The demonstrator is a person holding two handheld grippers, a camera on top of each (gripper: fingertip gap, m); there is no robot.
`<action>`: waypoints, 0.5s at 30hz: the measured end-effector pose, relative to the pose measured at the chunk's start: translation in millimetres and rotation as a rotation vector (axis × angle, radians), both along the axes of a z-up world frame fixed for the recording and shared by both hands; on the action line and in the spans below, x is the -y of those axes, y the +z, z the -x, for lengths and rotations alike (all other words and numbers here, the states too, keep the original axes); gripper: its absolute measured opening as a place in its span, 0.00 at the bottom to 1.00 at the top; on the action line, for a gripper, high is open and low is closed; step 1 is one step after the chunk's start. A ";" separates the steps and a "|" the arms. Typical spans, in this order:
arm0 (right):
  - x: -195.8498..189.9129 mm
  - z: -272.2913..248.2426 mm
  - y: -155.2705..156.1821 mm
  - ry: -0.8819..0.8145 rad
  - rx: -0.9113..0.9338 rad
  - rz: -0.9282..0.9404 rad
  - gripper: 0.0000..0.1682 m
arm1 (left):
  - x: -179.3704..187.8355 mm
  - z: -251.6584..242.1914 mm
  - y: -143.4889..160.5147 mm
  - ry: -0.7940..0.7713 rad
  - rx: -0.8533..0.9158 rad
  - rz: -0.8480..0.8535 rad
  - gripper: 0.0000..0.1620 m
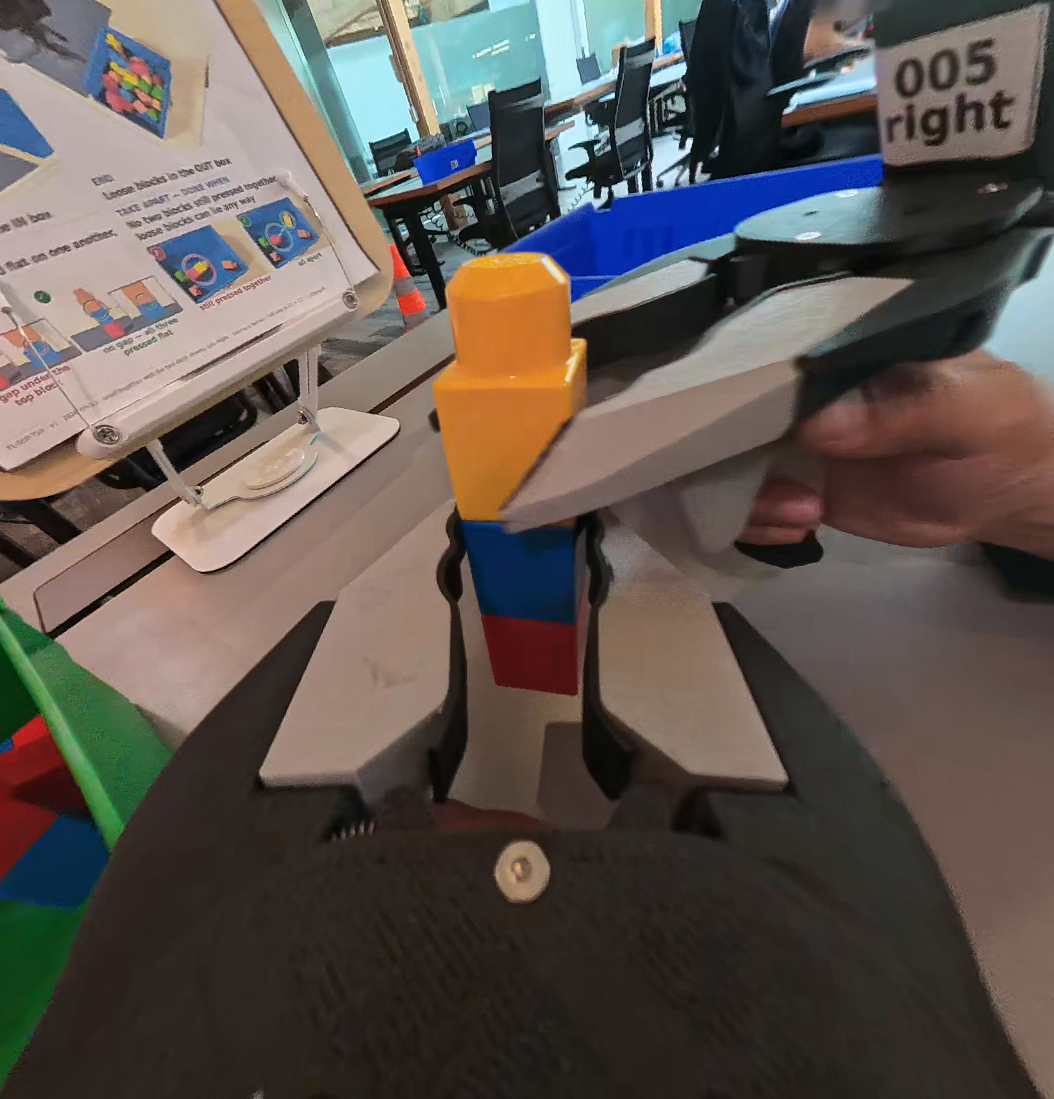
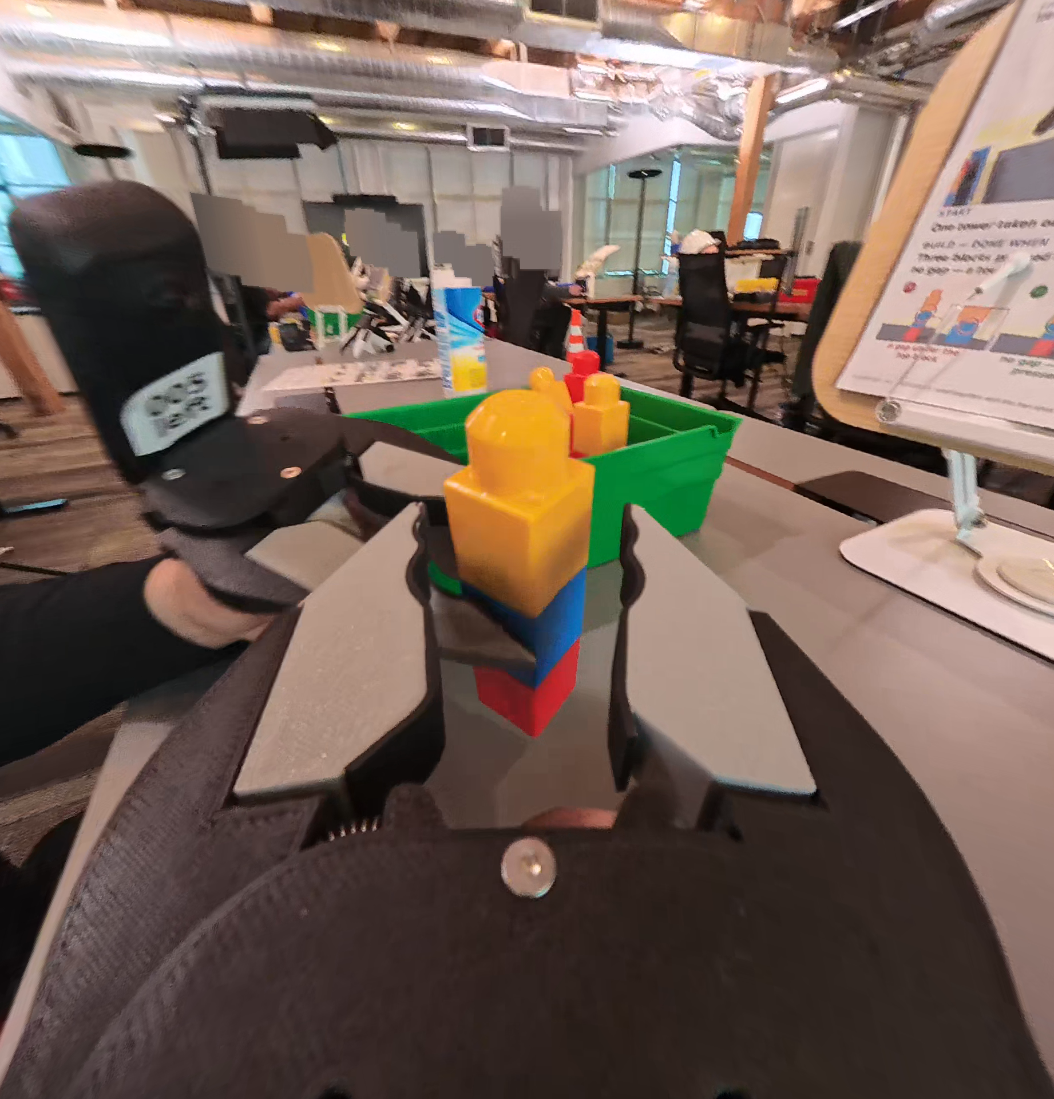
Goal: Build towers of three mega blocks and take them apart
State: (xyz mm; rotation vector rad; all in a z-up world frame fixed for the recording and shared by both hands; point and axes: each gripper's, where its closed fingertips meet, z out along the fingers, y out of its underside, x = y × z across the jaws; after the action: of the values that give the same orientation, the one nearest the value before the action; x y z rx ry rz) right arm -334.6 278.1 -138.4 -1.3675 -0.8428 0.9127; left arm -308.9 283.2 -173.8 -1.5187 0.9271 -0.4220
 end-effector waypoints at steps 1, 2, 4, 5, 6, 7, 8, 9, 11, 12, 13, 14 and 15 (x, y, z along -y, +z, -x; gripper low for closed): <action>-2.5 2.0 -3.5 -0.017 0.016 0.005 0.32 | 0.9 -2.6 -2.4 0.003 -0.020 -0.010 0.23; -2.6 4.4 -7.3 -0.017 0.038 0.005 0.28 | 0.5 -3.6 -4.2 0.013 -0.032 -0.016 0.23; -5.8 4.3 -12.4 -0.045 0.075 0.016 0.27 | -1.3 -4.1 -8.1 0.026 -0.030 -0.001 0.24; -5.5 4.7 -13.9 -0.038 0.082 0.027 0.27 | -0.6 -4.5 -9.3 0.017 -0.018 0.014 0.23; -3.3 5.8 -13.2 -0.014 0.066 0.043 0.27 | 0.5 -4.8 -9.8 0.005 -0.004 0.028 0.23; -0.5 6.8 -10.2 0.018 0.032 0.064 0.27 | 0.4 -4.3 -10.6 0.003 0.006 0.039 0.25; 0.9 6.5 -7.1 0.039 -0.004 0.089 0.27 | -1.0 -3.3 -12.5 0.011 0.003 0.048 0.27; 1.7 6.1 -4.9 0.056 -0.034 0.113 0.27 | -2.1 -2.7 -15.4 0.017 -0.009 0.054 0.28; 0.6 3.9 -1.6 0.068 -0.080 0.144 0.27 | -2.1 -3.4 -19.6 0.019 -0.038 0.051 0.28; -0.7 2.8 -1.6 0.064 -0.087 0.153 0.27 | -1.4 -3.7 -19.5 0.019 -0.052 0.036 0.23; -1.4 2.4 -1.9 0.060 -0.088 0.154 0.27 | -1.0 -3.5 -18.7 0.022 -0.063 0.018 0.23; -0.8 2.1 -0.9 0.063 -0.092 0.152 0.27 | -1.5 -3.1 -18.2 0.028 -0.069 0.010 0.22; -0.9 2.1 -0.9 0.058 -0.091 0.150 0.26 | -2.2 -2.6 -18.7 0.033 -0.072 0.015 0.22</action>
State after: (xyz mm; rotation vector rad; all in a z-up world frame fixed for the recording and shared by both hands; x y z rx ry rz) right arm -336.7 279.0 -139.2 -1.4242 -0.7600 1.0932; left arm -306.3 285.4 -192.5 -1.5695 0.9554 -0.3532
